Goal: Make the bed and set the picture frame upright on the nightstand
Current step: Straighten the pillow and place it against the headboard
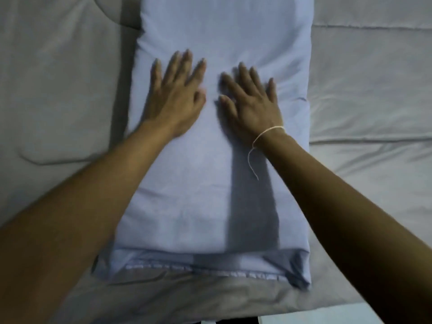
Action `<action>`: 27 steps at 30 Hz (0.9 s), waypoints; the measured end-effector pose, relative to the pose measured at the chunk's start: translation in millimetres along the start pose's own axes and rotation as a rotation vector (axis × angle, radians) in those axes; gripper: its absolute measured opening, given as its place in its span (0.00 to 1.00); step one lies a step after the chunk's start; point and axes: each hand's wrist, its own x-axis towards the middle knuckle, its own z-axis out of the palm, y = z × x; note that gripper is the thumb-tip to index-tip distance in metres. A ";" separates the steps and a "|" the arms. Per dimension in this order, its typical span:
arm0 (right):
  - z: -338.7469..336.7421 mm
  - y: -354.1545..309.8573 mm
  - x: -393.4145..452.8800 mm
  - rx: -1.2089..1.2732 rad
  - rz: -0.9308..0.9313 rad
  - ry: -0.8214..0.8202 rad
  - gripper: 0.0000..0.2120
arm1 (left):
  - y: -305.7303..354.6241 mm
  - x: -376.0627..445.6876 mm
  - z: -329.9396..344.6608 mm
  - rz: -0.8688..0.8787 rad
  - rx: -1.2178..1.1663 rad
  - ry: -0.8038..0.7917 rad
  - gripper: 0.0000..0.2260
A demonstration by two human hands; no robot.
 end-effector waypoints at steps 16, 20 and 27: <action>20.5 -2.4 -76.2 0.016 0.228 0.065 0.32 | 3.4 -89.9 15.2 -0.078 -0.023 0.028 0.27; 17.4 31.5 -86.0 0.128 0.480 0.113 0.34 | -15.6 -110.8 13.9 -0.261 -0.116 0.052 0.30; 18.0 31.2 -91.2 0.230 0.519 0.124 0.34 | -19.8 -120.1 8.7 -0.332 -0.169 0.019 0.33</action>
